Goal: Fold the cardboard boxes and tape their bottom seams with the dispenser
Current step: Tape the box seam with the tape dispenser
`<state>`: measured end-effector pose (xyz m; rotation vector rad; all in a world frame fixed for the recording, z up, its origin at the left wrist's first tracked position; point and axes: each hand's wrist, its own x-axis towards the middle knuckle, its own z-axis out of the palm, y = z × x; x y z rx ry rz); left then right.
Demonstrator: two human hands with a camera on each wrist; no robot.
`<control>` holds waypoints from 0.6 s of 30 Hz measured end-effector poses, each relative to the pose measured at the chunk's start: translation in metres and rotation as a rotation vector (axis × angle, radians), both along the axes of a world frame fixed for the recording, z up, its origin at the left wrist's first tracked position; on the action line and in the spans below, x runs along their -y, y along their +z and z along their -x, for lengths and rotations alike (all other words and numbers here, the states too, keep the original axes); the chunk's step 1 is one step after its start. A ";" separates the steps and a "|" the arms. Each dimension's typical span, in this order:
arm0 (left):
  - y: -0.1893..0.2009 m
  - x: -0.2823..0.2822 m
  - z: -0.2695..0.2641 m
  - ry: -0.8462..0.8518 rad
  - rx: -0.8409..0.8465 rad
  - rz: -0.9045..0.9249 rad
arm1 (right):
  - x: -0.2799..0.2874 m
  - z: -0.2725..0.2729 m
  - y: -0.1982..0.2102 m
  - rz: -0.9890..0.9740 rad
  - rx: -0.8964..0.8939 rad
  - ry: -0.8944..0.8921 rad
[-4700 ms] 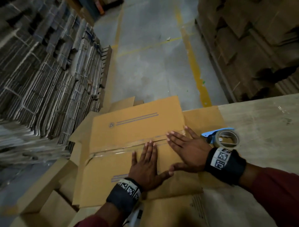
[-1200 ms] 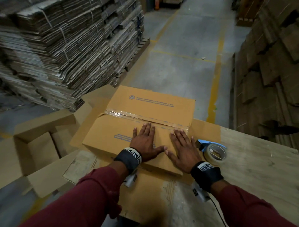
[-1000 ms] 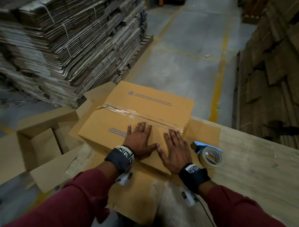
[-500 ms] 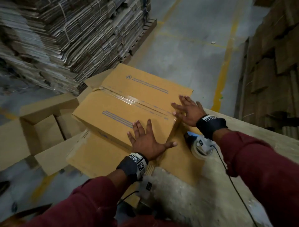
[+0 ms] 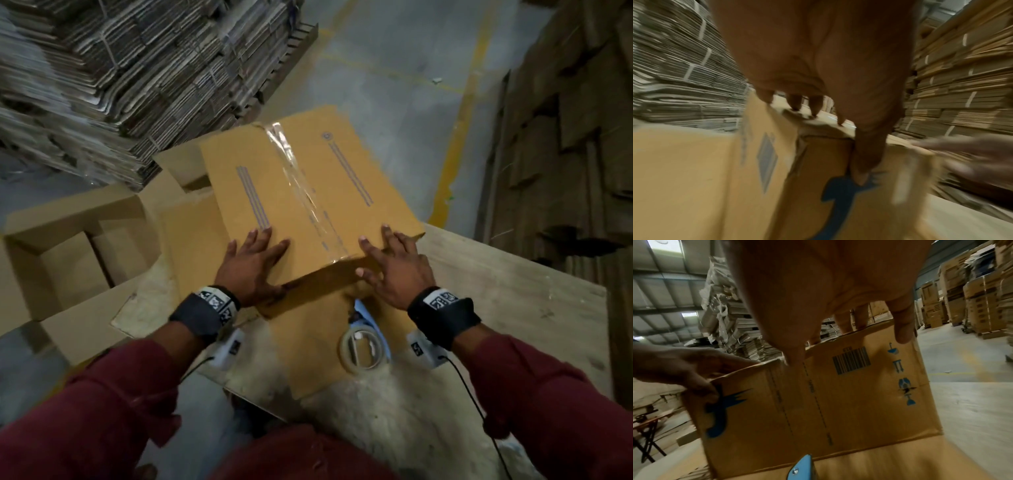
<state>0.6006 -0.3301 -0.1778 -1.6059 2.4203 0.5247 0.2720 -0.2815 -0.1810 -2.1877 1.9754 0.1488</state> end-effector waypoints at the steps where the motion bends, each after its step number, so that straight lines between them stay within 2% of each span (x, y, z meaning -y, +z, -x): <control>1: 0.000 0.006 -0.005 -0.027 -0.003 -0.003 | -0.010 -0.002 0.001 0.002 0.002 -0.006; 5: 0.002 0.020 -0.015 -0.115 -0.027 -0.018 | -0.043 -0.015 0.001 -0.003 0.021 -0.040; 8: 0.003 0.017 -0.009 -0.138 -0.005 0.036 | -0.065 -0.022 -0.009 0.004 0.075 -0.101; 10: 0.004 0.007 0.003 -0.123 -0.017 0.046 | -0.081 -0.028 -0.017 0.192 0.200 -0.137; 12: 0.005 -0.006 0.020 -0.085 -0.137 0.013 | -0.093 -0.029 -0.028 0.357 0.276 -0.138; 13: 0.007 -0.013 0.029 -0.036 -0.236 -0.009 | -0.096 -0.028 -0.033 0.279 0.273 -0.135; 15: 0.010 -0.021 0.047 0.088 -0.386 -0.022 | -0.098 -0.026 -0.046 -0.121 0.238 -0.175; 16: 0.010 -0.023 0.053 0.115 -0.387 -0.005 | -0.098 -0.025 -0.054 -0.302 0.230 -0.185; 18: 0.004 -0.025 0.061 0.070 -0.263 0.035 | -0.099 -0.028 -0.070 -0.497 0.208 -0.161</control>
